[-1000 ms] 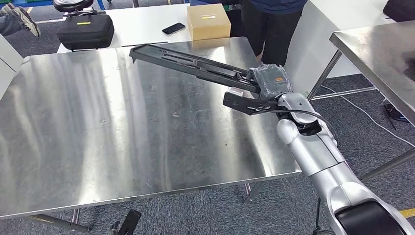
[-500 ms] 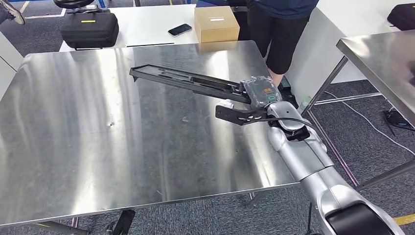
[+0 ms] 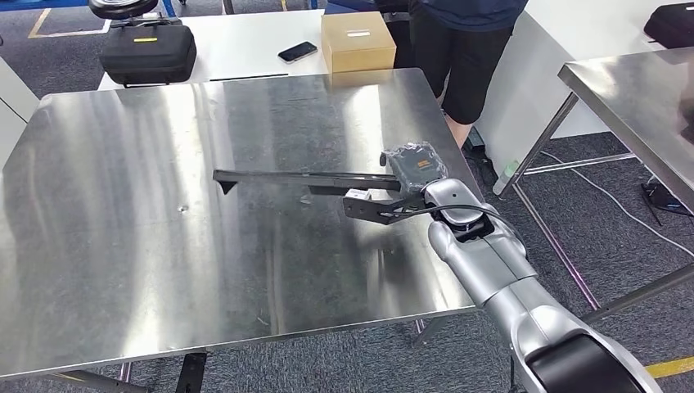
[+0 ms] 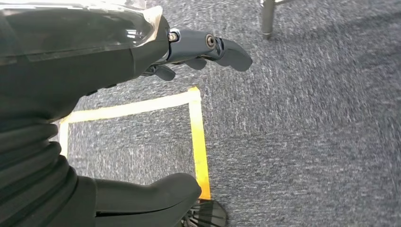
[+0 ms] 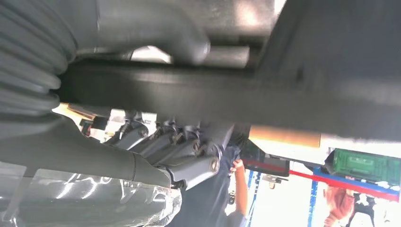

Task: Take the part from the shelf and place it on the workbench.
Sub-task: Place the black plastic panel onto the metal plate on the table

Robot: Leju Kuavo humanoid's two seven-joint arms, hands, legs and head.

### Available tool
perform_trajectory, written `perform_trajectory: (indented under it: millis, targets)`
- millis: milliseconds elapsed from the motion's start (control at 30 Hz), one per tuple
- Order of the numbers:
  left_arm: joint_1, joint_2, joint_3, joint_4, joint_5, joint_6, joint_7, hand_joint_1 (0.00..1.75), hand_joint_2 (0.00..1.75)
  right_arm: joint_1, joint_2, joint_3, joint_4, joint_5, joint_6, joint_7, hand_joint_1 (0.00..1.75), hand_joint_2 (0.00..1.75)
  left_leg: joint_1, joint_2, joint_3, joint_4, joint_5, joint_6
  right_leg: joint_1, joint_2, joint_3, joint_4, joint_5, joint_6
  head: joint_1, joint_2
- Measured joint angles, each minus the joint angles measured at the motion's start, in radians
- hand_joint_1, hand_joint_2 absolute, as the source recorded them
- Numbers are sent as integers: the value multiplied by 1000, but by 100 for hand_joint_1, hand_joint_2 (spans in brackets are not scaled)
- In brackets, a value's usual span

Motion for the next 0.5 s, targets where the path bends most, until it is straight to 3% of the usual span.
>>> perform_trajectory:
  millis: [100, 233, 500]
  targets:
    - [0, -1, 19, 0, 5, -9, -6, 0, 175, 0, 4, 6, 5, 5, 0, 1, 0, 0, 1, 0, 0, -1, 0, 0, 1, 0, -1, 2, 0, 0, 0, 0]
    - [0, -2, 33, 0, 5, -16, -7, 0, 0, -2, 7, 10, 7, 6, 0, 2, 0, 0, 1, 1, 0, -1, 0, 0, 1, 1, -2, 3, 0, 0, 0, 0]
    - [1, -5, 35, 0, -18, -18, 18, 0, 0, 0, 7, 10, 8, 12, 2, 3, 0, 0, 2, 1, 0, -1, 0, 0, 1, 1, -2, 3, 0, -1, 0, 0]
